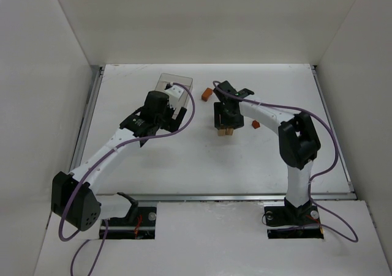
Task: Build the wood block tower
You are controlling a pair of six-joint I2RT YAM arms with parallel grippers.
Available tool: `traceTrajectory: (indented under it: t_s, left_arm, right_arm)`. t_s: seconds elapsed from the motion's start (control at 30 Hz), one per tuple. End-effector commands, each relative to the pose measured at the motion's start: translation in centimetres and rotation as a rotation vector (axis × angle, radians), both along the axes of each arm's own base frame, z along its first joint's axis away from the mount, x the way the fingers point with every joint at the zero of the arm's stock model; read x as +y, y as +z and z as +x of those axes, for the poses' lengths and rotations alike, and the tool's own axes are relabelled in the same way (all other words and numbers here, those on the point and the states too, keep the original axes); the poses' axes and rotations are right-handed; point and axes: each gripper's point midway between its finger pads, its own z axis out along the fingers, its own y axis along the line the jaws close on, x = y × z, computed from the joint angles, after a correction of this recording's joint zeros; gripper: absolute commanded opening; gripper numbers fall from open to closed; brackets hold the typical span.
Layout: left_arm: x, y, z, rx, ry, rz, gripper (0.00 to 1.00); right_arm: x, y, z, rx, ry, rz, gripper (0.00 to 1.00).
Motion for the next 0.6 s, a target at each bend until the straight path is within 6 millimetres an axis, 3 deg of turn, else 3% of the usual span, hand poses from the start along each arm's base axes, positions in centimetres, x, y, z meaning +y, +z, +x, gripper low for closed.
traceTrajectory:
  t_s: [0.0,0.43,0.57]
  left_arm:
    - [-0.15,0.8,-0.02,-0.03,-0.009,-0.017,0.99]
    - [-0.15,0.8,-0.02,-0.03,-0.009,-0.017,0.99]
    - [-0.15,0.8,-0.02,-0.03,-0.009,-0.017,0.99]
  right_arm:
    - [0.72,0.63,0.93,-0.034,0.008,0.001,0.73]
    - [0.58,0.65,1.01,-0.038,0.005,-0.006,0.65]
    - [0.58,0.65,1.01,-0.038,0.005,-0.006,0.57]
